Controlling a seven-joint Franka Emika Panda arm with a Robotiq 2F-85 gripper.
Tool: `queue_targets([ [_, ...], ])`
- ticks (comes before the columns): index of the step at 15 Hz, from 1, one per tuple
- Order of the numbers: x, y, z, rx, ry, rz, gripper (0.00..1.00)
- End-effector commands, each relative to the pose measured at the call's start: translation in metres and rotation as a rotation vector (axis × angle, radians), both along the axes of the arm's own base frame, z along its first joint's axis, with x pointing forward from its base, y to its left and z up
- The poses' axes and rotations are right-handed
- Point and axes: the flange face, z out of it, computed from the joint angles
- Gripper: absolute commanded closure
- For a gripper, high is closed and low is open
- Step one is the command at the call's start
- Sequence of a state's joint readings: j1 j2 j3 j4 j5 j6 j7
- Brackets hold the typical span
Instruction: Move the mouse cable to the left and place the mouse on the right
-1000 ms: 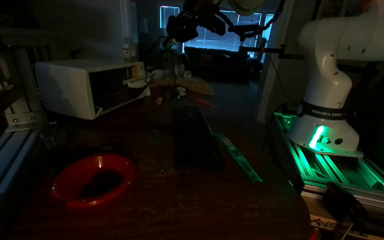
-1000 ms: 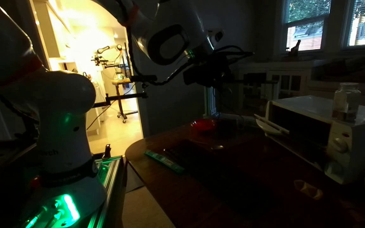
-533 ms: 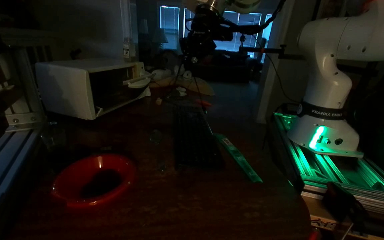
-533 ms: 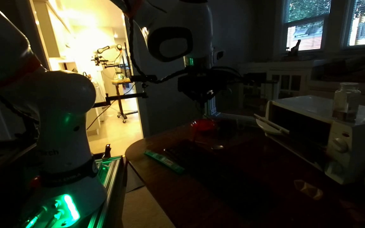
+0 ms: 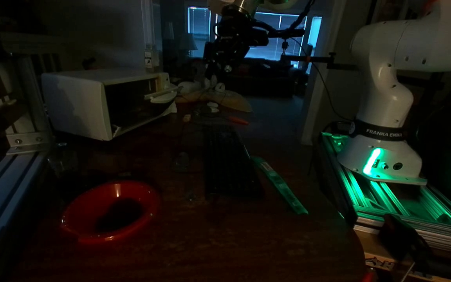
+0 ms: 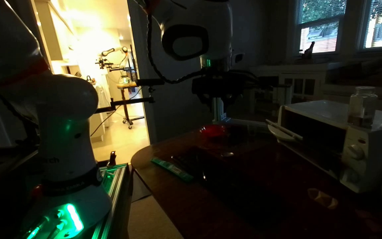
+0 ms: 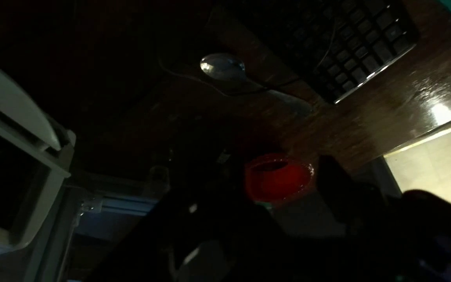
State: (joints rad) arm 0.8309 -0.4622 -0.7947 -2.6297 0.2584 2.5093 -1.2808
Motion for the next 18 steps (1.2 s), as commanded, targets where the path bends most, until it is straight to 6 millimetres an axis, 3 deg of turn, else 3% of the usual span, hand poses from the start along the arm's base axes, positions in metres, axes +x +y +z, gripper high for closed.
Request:
queue_targets([
  [1, 0.005, -0.016, 0.017, 0.027, -0.033, -0.126, 0.16],
  [3, 0.008, -0.032, 0.027, 0.032, -0.085, -0.241, 0.02],
  [4, 0.011, -0.043, 0.030, 0.020, -0.117, -0.289, 0.00],
  [12, 0.035, -0.148, 0.033, -0.187, -0.329, -0.577, 0.00],
  [18, 0.069, -0.197, 0.017, -0.314, -0.274, -0.616, 0.00],
])
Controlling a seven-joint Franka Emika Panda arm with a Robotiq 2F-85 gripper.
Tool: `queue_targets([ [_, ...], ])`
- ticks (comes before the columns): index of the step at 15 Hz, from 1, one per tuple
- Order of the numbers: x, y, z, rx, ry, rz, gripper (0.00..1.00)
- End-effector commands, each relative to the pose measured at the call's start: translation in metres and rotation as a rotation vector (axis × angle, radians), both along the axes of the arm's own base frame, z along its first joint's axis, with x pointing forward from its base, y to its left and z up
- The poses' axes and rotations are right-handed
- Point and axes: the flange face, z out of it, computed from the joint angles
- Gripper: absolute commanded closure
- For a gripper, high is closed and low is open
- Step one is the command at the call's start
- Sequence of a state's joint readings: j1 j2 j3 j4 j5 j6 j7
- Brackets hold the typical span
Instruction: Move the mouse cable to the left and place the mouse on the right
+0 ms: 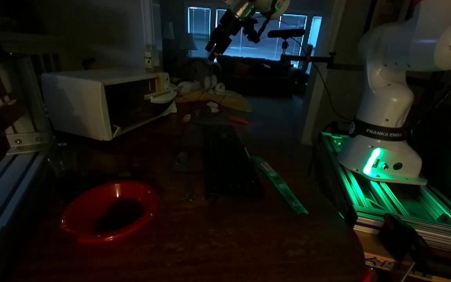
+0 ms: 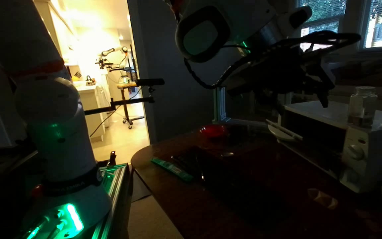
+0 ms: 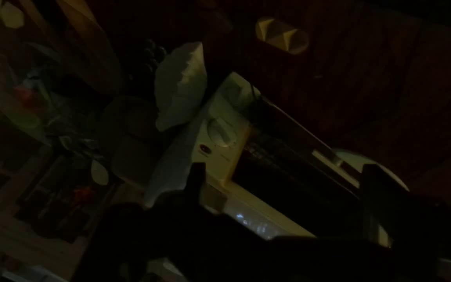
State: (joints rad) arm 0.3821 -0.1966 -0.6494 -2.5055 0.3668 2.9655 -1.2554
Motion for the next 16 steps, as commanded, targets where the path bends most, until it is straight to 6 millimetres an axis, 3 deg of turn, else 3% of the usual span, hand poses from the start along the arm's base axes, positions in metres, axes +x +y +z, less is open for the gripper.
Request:
queue_targets([
  [1, 0.031, -0.020, -0.013, -0.069, 0.077, -0.005, 0.00],
  [8, 0.067, -0.029, -0.044, -0.100, 0.215, 0.049, 0.00],
  [12, 0.084, -0.030, -0.059, -0.107, 0.177, 0.071, 0.00],
  [16, 0.102, -0.029, -0.088, -0.110, 0.165, 0.100, 0.00],
])
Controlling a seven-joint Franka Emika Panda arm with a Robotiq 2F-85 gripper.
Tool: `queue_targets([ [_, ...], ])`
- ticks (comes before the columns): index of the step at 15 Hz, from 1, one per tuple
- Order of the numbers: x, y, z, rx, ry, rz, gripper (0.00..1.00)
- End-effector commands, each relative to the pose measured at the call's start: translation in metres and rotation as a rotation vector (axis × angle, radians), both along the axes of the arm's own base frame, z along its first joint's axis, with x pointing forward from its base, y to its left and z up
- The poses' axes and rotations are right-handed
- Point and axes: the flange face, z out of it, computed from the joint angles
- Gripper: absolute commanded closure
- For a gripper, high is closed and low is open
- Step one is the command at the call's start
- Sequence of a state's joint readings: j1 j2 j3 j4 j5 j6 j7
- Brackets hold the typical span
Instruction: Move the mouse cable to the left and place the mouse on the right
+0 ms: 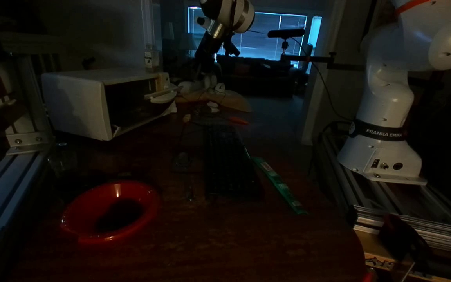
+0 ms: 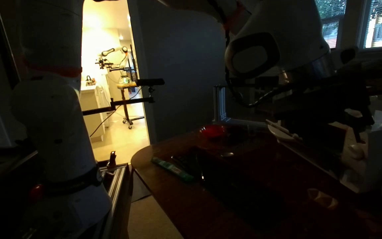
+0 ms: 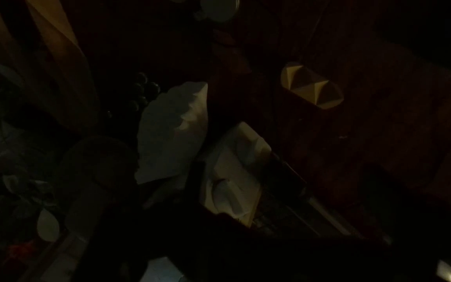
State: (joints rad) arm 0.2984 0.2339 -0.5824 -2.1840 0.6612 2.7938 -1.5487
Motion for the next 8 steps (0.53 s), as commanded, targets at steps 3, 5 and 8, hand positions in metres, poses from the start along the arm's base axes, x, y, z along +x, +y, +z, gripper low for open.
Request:
queue_targets([
  [3, 0.013, 0.002, -0.021, 0.003, -0.006, 0.015, 0.00],
  [5, 0.016, 0.004, -0.028, 0.000, 0.003, 0.017, 0.00],
  [8, 0.016, 0.003, -0.024, 0.001, -0.006, 0.014, 0.00],
])
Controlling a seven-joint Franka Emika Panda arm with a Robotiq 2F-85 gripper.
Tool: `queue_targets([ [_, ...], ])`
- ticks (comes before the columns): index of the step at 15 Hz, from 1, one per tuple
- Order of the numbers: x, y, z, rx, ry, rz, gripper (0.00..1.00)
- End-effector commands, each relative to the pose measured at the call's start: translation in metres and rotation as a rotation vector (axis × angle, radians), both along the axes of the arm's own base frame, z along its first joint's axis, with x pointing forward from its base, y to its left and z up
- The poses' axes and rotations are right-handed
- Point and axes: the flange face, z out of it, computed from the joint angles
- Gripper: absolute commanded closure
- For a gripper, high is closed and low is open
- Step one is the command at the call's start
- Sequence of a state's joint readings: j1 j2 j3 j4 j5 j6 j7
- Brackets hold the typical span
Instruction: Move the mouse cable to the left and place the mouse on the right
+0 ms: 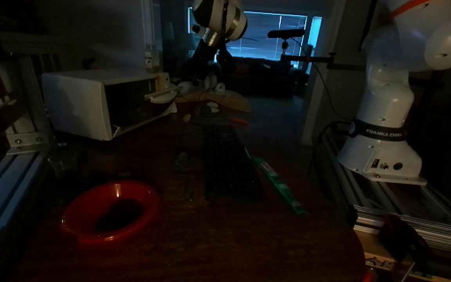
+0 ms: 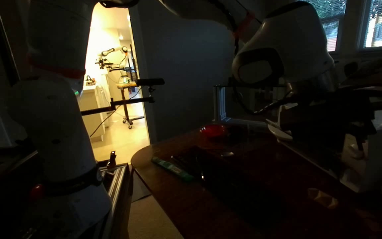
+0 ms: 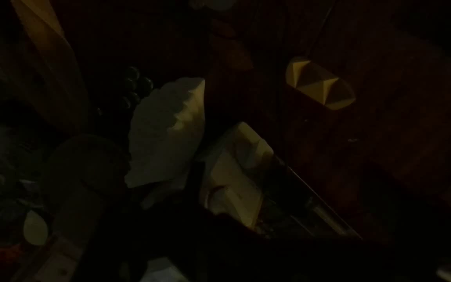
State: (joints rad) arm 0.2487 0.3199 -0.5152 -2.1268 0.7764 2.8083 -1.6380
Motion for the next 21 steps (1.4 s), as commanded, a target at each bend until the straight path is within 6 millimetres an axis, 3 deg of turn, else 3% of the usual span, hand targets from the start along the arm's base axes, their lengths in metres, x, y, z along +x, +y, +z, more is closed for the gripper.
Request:
queue_targets([
  [1, 0.001, -0.002, -0.004, 0.008, 0.018, -0.002, 0.00],
  [13, 0.030, -0.012, -0.050, 0.026, 0.067, 0.018, 0.02],
  [15, 0.036, -0.011, -0.055, 0.028, 0.069, 0.030, 0.27],
  [16, 0.038, -0.010, -0.058, 0.033, 0.071, 0.040, 0.30],
  [18, 0.044, -0.009, -0.062, 0.041, 0.069, 0.052, 0.25],
  [21, 0.051, -0.008, -0.068, 0.054, 0.059, 0.070, 0.49],
])
